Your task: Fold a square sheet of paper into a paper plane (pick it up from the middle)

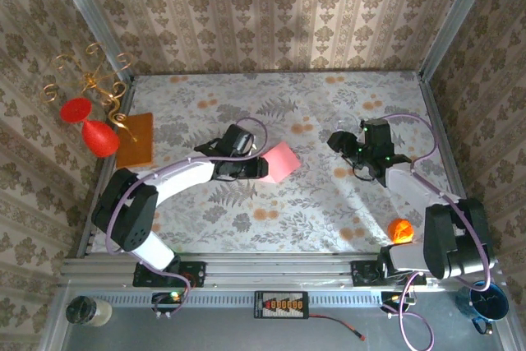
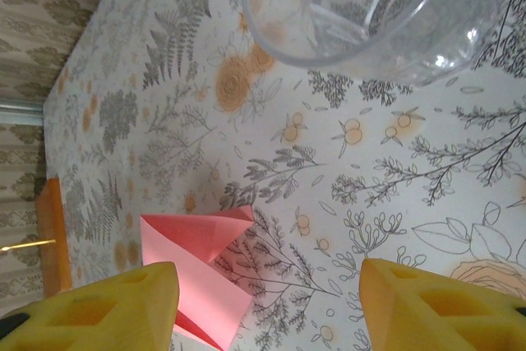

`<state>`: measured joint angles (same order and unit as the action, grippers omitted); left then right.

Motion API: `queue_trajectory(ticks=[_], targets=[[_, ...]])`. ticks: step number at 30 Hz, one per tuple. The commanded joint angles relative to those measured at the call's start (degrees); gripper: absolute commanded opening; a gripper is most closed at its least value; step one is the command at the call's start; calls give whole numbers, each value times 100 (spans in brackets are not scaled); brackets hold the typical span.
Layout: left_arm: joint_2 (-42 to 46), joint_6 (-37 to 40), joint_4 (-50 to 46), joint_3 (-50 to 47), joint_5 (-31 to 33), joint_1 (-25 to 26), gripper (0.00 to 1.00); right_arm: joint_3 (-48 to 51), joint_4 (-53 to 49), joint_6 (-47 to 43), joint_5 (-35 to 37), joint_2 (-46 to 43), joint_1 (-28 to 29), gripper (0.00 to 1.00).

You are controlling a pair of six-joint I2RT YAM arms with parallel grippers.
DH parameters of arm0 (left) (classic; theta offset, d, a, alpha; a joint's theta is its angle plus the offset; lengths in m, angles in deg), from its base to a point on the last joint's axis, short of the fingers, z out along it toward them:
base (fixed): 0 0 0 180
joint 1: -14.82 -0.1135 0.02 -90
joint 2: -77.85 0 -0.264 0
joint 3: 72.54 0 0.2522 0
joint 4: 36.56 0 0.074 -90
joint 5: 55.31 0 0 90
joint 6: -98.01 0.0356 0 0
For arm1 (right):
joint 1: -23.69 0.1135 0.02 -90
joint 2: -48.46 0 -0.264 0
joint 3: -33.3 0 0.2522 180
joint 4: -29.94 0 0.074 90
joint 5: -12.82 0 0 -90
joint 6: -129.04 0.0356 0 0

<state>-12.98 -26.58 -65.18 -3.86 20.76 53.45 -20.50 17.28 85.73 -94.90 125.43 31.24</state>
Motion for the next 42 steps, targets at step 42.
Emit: queue_trajectory(ticks=[42], targets=[[-1693,-2488,756,348,-102,-55,30,228,721,1927,13,947,1830,55]])
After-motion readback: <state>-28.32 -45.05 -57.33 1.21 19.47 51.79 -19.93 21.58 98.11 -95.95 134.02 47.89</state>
